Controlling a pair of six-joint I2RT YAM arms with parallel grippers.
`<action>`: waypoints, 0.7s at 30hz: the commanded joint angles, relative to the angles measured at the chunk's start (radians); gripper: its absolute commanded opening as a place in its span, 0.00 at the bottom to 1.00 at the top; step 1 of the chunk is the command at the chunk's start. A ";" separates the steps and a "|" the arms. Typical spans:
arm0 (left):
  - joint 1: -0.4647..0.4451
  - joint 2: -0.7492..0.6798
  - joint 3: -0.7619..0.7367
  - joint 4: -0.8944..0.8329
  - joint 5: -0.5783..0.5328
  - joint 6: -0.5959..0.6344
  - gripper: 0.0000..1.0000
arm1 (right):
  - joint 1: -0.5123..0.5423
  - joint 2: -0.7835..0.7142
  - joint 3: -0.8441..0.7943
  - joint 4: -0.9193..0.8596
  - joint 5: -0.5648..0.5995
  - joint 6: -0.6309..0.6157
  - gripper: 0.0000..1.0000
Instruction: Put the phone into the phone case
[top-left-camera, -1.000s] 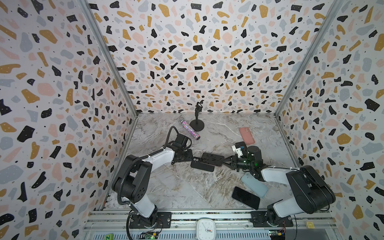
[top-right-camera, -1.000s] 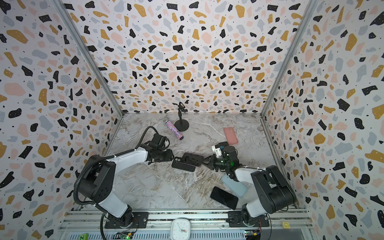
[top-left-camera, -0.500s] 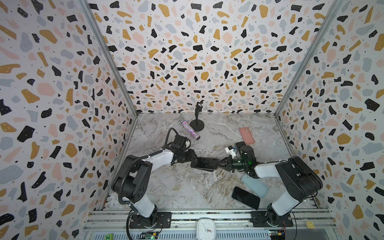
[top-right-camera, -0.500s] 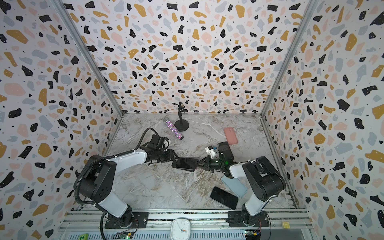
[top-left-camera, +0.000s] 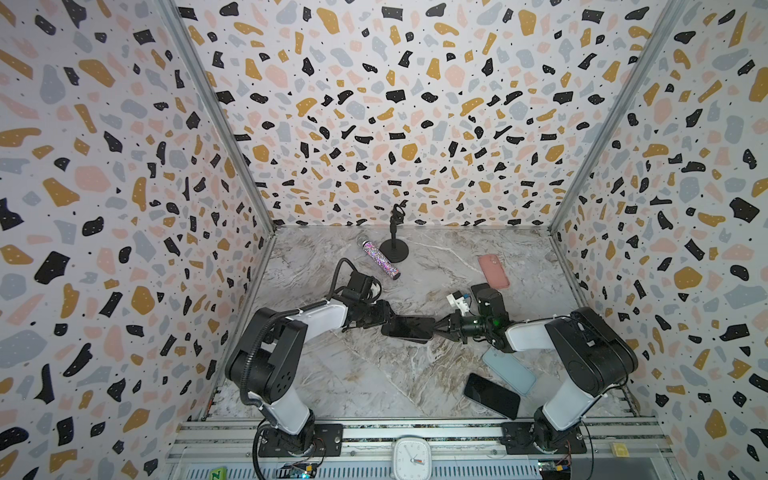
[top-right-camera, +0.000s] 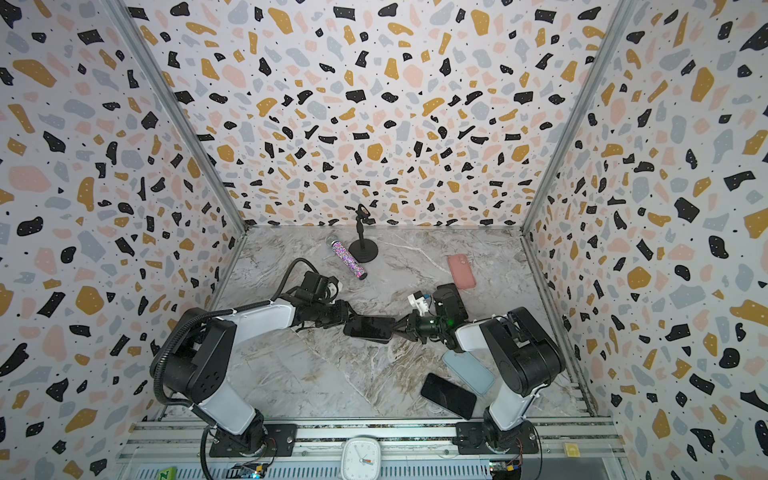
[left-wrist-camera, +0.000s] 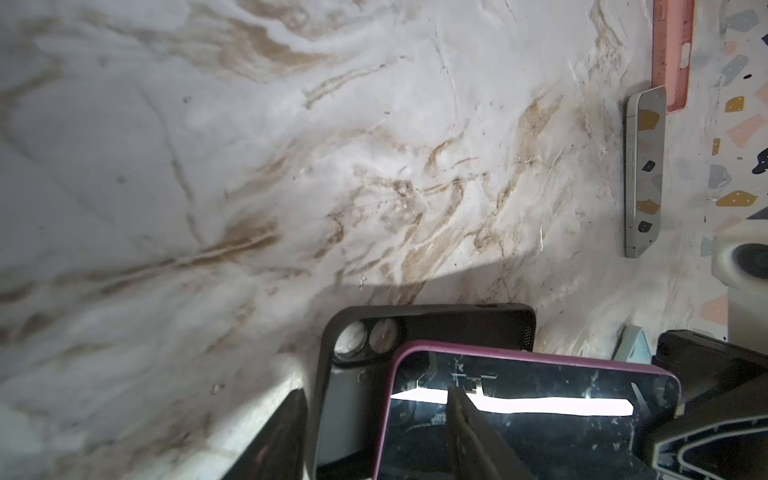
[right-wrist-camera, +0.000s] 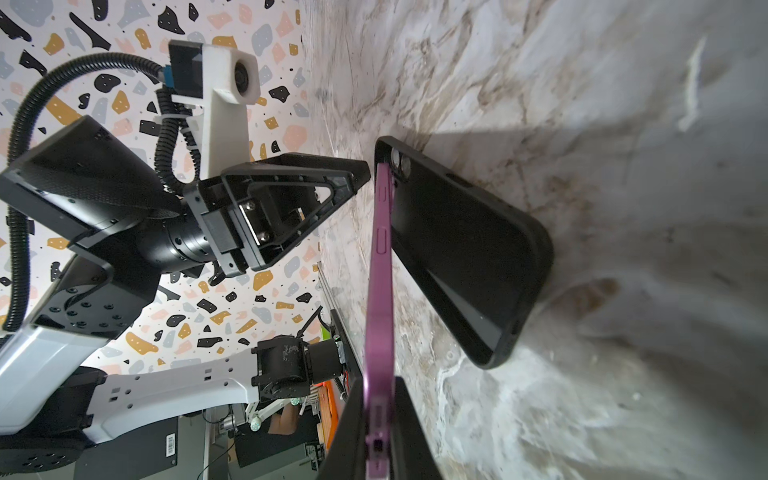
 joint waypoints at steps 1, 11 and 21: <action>0.004 0.014 -0.016 0.027 0.022 -0.002 0.54 | 0.005 0.003 0.062 -0.093 -0.009 -0.078 0.00; 0.005 0.016 -0.024 0.042 0.028 -0.007 0.54 | 0.006 0.062 0.112 -0.180 -0.018 -0.115 0.00; 0.004 0.027 -0.038 0.069 0.050 -0.017 0.52 | 0.005 0.095 0.111 -0.178 -0.021 -0.085 0.00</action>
